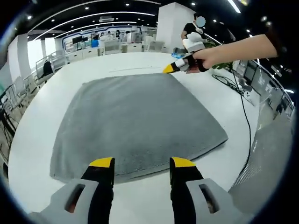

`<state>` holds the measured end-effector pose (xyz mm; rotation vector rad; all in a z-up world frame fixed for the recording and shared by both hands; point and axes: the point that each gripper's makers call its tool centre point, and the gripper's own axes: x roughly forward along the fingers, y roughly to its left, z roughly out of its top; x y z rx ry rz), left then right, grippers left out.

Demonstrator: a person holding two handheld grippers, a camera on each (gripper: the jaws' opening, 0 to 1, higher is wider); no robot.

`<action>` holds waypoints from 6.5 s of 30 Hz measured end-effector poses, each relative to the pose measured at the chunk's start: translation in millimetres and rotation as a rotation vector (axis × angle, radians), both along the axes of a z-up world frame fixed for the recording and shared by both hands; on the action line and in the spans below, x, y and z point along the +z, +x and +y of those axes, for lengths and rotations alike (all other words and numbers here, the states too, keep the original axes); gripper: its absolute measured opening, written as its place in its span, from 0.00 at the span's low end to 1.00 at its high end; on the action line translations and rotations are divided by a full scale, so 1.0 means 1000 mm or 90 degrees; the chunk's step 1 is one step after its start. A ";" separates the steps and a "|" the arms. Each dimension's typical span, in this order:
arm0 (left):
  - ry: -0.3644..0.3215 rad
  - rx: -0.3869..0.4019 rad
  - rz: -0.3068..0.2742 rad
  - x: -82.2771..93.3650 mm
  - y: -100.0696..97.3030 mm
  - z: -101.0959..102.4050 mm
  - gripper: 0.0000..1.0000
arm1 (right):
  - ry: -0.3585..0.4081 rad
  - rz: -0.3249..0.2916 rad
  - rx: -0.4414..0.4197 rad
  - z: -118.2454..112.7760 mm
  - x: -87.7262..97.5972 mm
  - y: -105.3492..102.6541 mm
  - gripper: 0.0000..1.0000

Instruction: Fold the towel on the table until its edges align and the towel forms a compact rectangular stack.

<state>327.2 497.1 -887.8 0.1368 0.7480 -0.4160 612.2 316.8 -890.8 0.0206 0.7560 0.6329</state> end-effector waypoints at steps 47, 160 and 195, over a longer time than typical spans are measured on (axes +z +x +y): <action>0.109 -0.485 -0.044 -0.025 -0.023 -0.189 0.16 | -0.103 -0.045 0.123 -0.013 -0.011 -0.004 0.05; -0.188 -0.251 -0.174 0.113 -0.028 -0.229 0.05 | 0.142 -0.015 -0.073 -0.061 0.116 0.001 0.01; -0.163 0.083 -0.130 0.100 -0.037 -0.065 0.02 | 0.169 -0.004 -0.020 0.089 0.133 -0.020 0.01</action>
